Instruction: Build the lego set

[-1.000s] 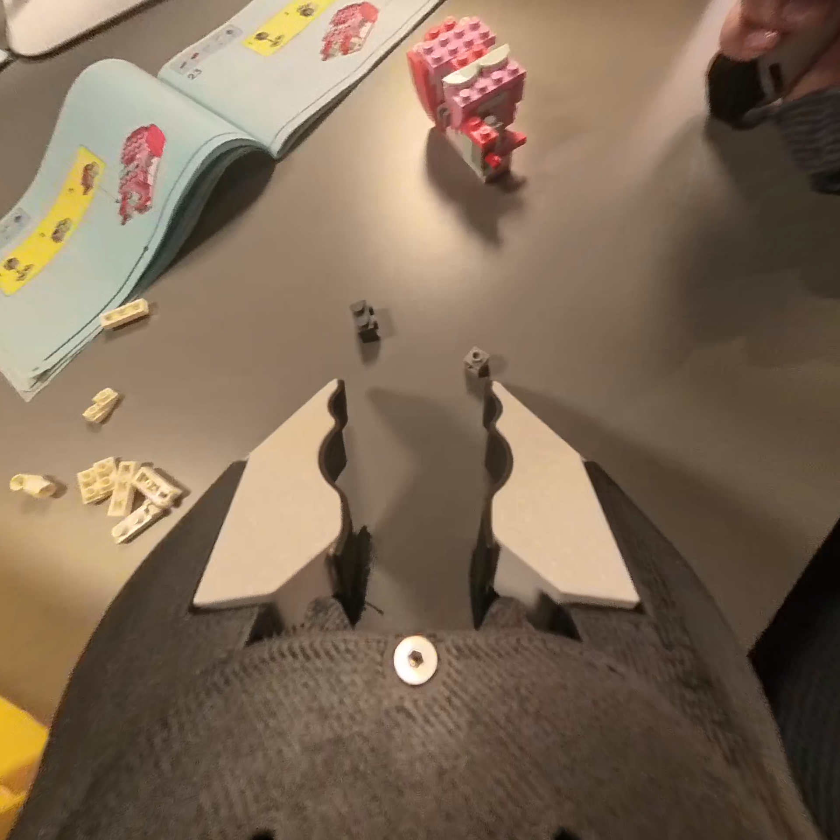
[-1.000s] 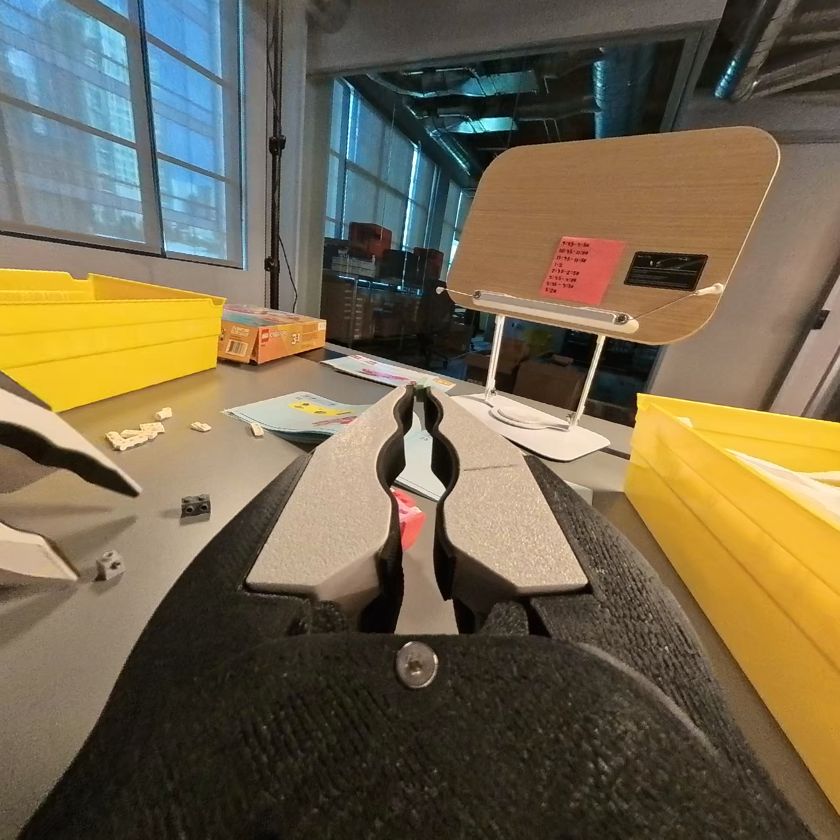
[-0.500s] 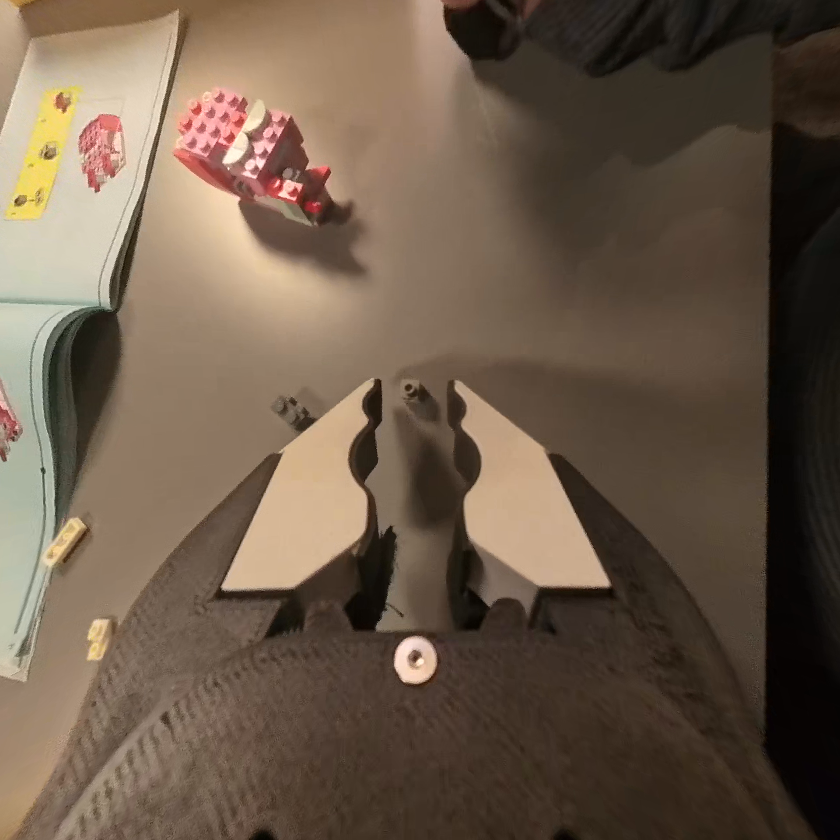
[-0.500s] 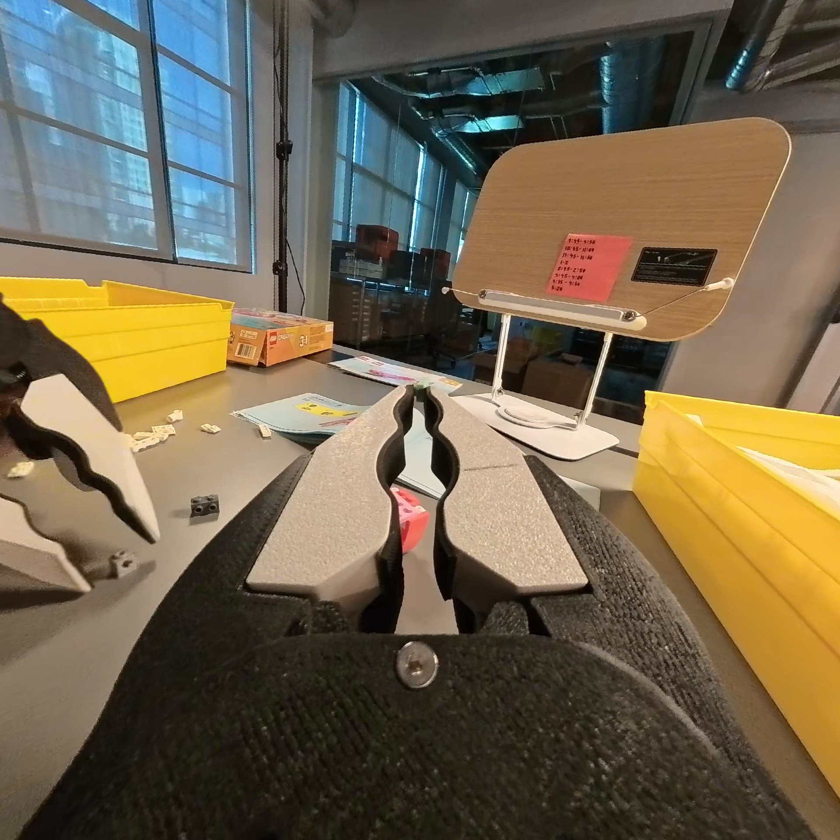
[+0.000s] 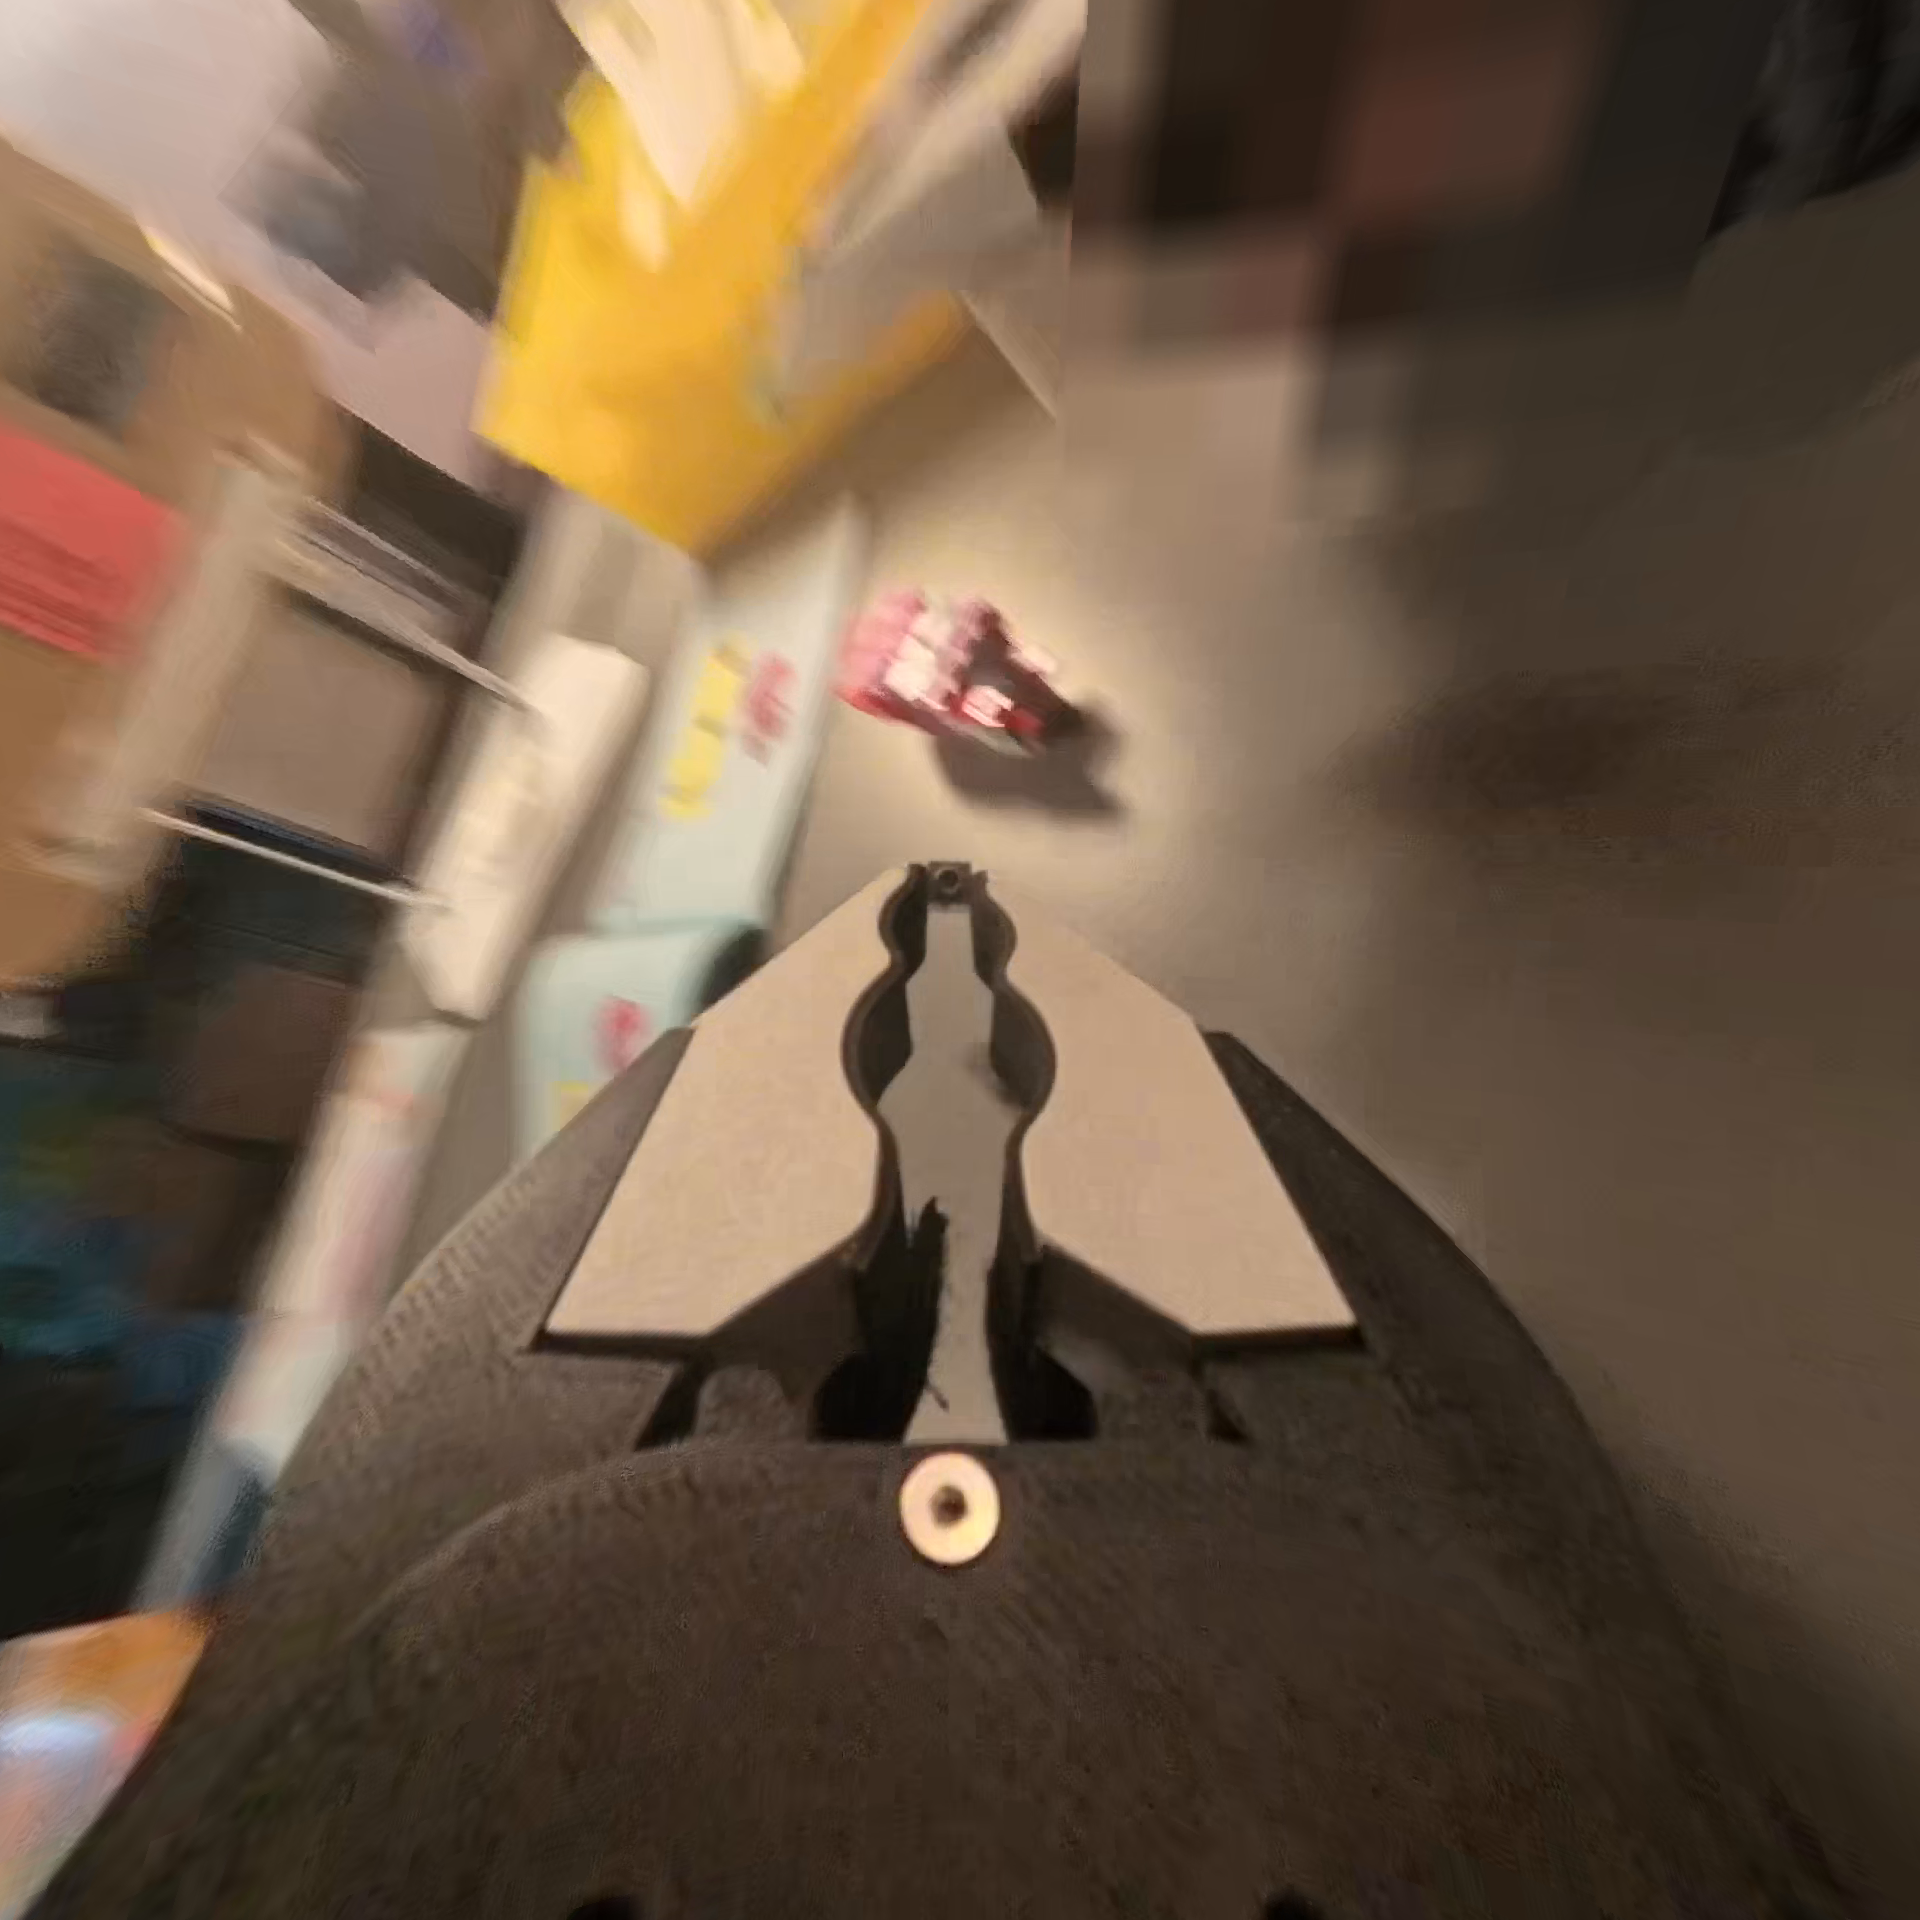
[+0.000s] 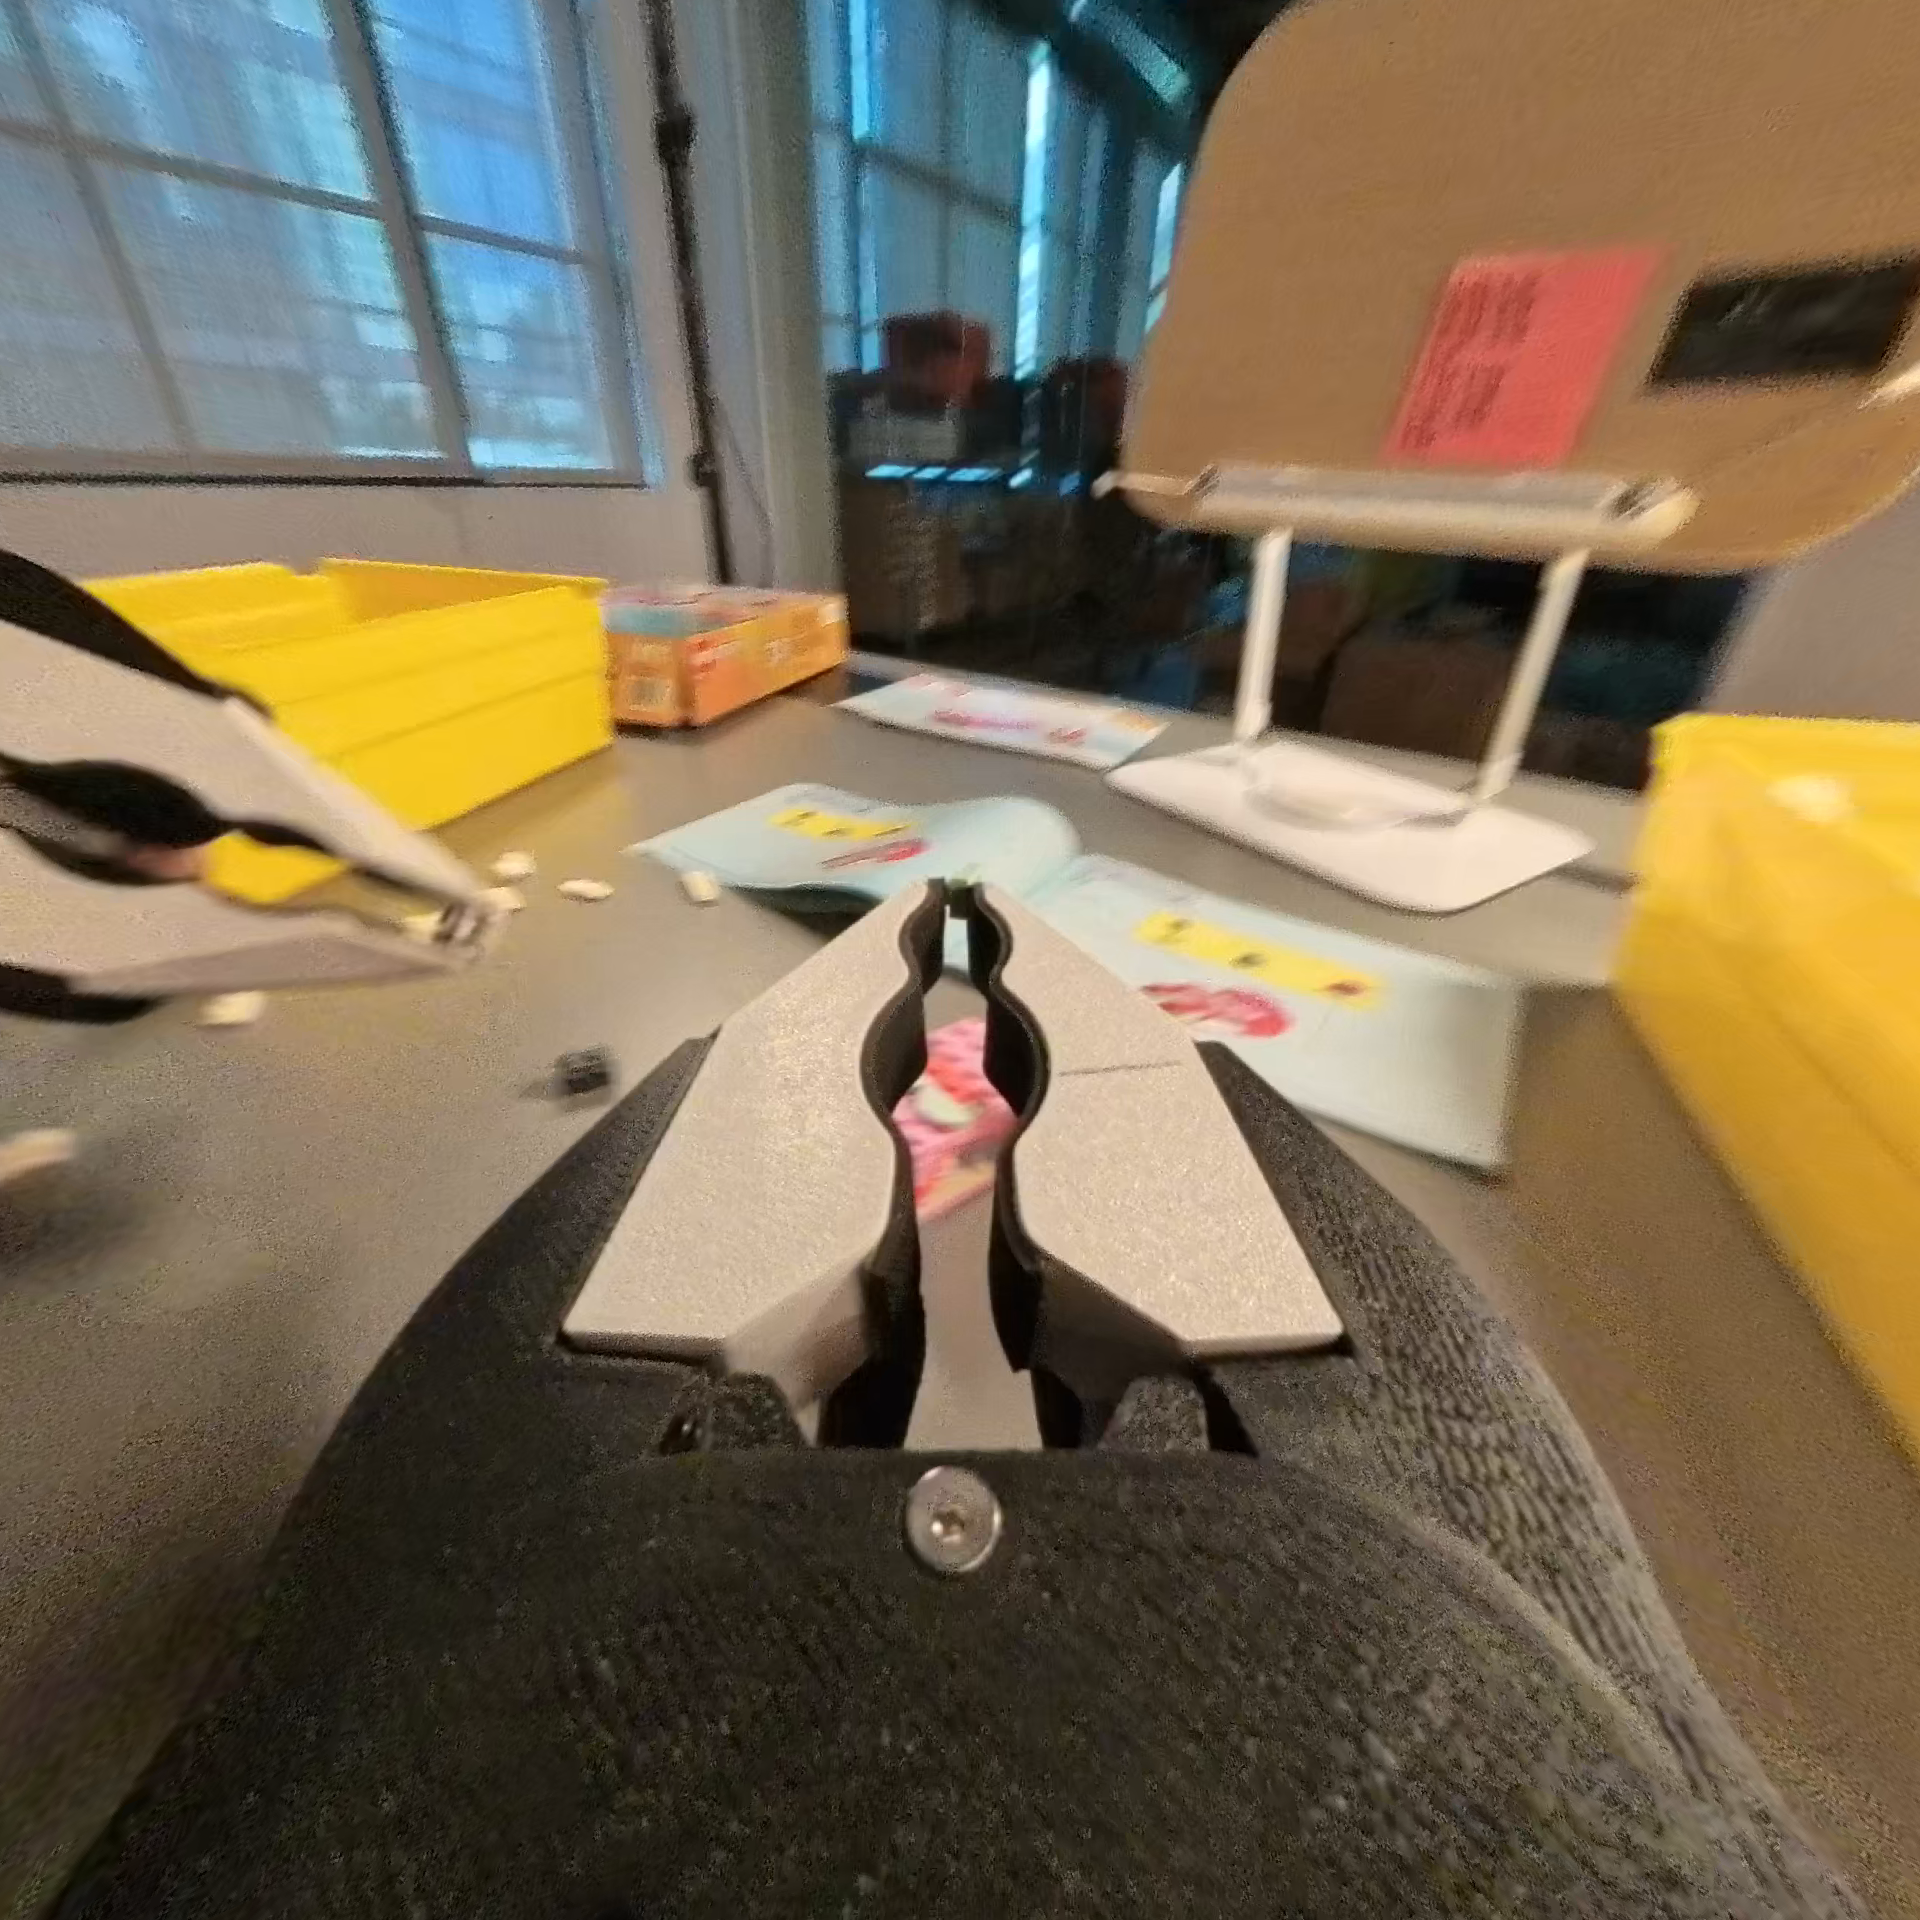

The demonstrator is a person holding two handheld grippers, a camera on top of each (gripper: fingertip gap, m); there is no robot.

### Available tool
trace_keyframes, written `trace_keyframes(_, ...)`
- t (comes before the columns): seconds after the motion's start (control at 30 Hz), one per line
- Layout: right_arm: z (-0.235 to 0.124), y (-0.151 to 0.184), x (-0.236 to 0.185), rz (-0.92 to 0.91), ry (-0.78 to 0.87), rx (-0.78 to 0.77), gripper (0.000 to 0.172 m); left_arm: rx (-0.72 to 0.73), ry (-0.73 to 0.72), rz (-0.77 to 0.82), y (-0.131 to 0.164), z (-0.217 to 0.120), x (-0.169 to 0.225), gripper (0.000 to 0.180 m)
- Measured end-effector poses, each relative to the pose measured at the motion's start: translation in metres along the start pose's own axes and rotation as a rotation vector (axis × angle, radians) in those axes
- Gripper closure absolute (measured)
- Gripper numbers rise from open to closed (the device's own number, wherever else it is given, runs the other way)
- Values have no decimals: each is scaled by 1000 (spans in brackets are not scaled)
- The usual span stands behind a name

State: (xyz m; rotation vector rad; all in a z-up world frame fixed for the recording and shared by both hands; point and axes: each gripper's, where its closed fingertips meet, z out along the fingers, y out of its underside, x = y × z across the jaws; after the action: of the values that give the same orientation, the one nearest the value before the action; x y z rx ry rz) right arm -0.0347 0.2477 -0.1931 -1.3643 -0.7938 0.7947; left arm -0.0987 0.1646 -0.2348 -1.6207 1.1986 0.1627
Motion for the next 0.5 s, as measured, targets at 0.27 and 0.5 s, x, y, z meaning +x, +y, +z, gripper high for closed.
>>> trace_keyframes(0.27, -4, 2, -73, 181, -405, -132, 170, 209, -441, 534, -40, -10, -13, 174)
trace_keyframes(0.5, -14, -11, -101, 147, -517, -129, 170, 233, -534, 680, -47, -18, -11, 174)
